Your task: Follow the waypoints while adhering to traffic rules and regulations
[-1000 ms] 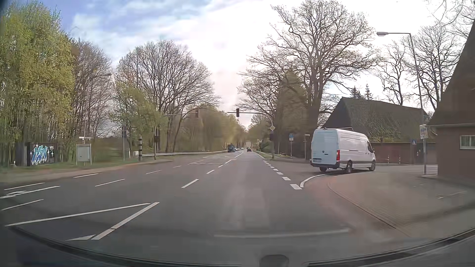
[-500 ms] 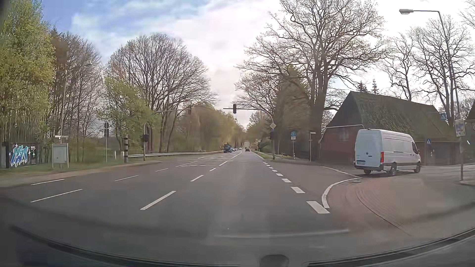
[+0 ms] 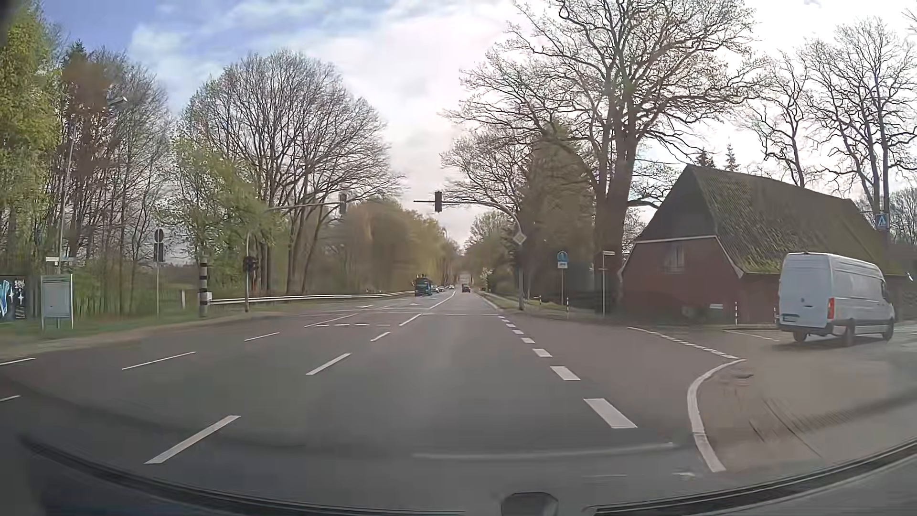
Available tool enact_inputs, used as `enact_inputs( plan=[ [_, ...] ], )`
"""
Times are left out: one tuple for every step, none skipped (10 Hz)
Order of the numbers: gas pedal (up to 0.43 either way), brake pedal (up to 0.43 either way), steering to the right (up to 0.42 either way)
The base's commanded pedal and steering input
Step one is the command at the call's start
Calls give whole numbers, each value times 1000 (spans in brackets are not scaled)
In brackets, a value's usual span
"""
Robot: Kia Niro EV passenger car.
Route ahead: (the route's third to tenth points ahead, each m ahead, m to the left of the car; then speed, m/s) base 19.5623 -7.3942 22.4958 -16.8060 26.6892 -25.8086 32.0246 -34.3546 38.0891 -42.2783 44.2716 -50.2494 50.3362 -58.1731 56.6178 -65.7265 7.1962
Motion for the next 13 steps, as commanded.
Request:
enact_inputs(
  plan=[
    [47, 0, 96],
    [47, 0, 111],
    [47, 0, 129],
    [47, 0, 146],
    [47, 0, 162],
    [47, 0, 185],
    [47, 0, 211],
    [47, 0, 231],
    [47, 0, 264],
    [47, 0, 294],
    [59, 0, 319],
    [59, 0, 331],
    [79, 0, 335]
  ],
)
